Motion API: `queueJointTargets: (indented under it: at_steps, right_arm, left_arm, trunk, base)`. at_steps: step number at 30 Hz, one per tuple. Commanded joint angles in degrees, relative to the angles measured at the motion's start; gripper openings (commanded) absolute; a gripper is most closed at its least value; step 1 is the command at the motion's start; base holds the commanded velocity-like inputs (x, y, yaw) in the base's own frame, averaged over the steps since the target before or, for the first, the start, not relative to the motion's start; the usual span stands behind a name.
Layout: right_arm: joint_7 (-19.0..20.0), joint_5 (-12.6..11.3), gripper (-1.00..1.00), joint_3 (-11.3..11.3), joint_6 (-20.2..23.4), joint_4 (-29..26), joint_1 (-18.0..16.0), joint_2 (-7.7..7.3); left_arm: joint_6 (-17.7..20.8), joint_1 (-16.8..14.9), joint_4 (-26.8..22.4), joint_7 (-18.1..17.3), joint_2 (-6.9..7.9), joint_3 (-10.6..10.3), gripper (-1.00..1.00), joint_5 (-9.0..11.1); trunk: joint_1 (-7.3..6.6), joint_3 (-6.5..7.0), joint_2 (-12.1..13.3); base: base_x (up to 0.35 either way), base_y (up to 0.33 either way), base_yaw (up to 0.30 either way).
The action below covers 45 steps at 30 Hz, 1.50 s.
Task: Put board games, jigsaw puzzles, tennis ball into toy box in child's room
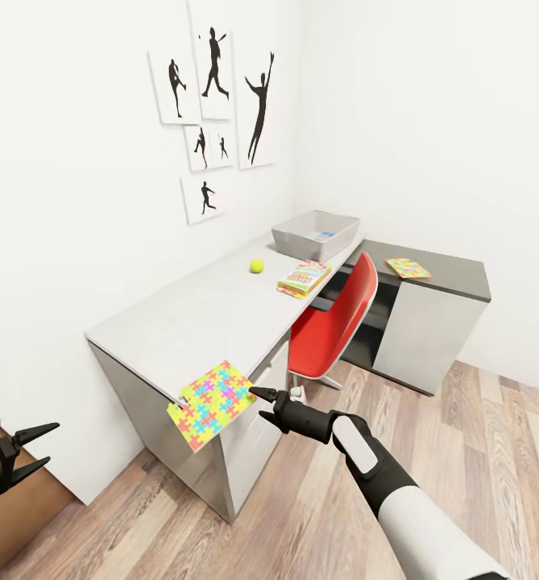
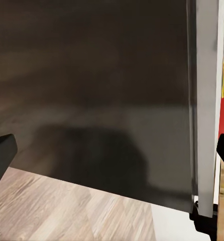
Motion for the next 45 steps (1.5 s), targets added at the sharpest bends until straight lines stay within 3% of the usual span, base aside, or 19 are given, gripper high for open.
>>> queueJointTargets:
  at_steps: [1, 9, 12, 34, 40, 45]
  right_arm:
    - [0.08, -0.09, 1.00, 0.00, 0.19, 0.01, -0.04, 0.01]
    - [0.08, -0.09, 1.00, 0.00, 0.19, 0.01, -0.04, -0.01]
    - [0.08, -0.09, 1.00, 0.00, 0.18, 0.01, -0.04, 0.00]
    - [0.08, -0.01, 1.00, 0.00, 0.09, 0.01, -0.04, 0.07]
    - [0.08, -0.01, 1.00, 0.00, 0.03, 0.01, -0.04, 0.07]
    - [0.06, 0.00, 1.00, 0.00, 0.02, 0.01, -0.04, 0.07]
  left_arm:
    - [0.18, -0.05, 0.03, -0.33, -0.01, 0.13, 1.00, -0.29]
    - [0.19, -0.05, 0.03, -0.33, -0.01, 0.11, 1.00, -0.29]
    - [0.18, -0.05, 0.03, -0.33, -0.01, 0.11, 1.00, -0.29]
    - [0.18, -0.05, 0.03, -0.33, -0.01, 0.12, 1.00, -0.28]
    - [0.18, -0.05, 0.03, -0.33, -0.01, 0.10, 1.00, -0.29]
    - [0.18, -0.05, 0.03, -0.33, -0.01, 0.10, 1.00, -0.27]
  trunk:
    - [0.00, -0.05, -0.02]
    - [0.00, -0.05, -0.02]
    - [-0.66, 0.49, 1.18]
    - [-0.66, 0.49, 1.18]
    - [-1.98, 1.57, 3.58]
    - [-1.98, 1.57, 3.58]
  base:
    - [0.012, 0.000, 0.000]
    - [0.003, 0.000, 0.000]
    - [0.000, 0.000, 0.000]
    - [0.000, 0.000, 0.000]
    - [0.000, 0.000, 0.000]
    - [0.000, 0.000, 0.000]
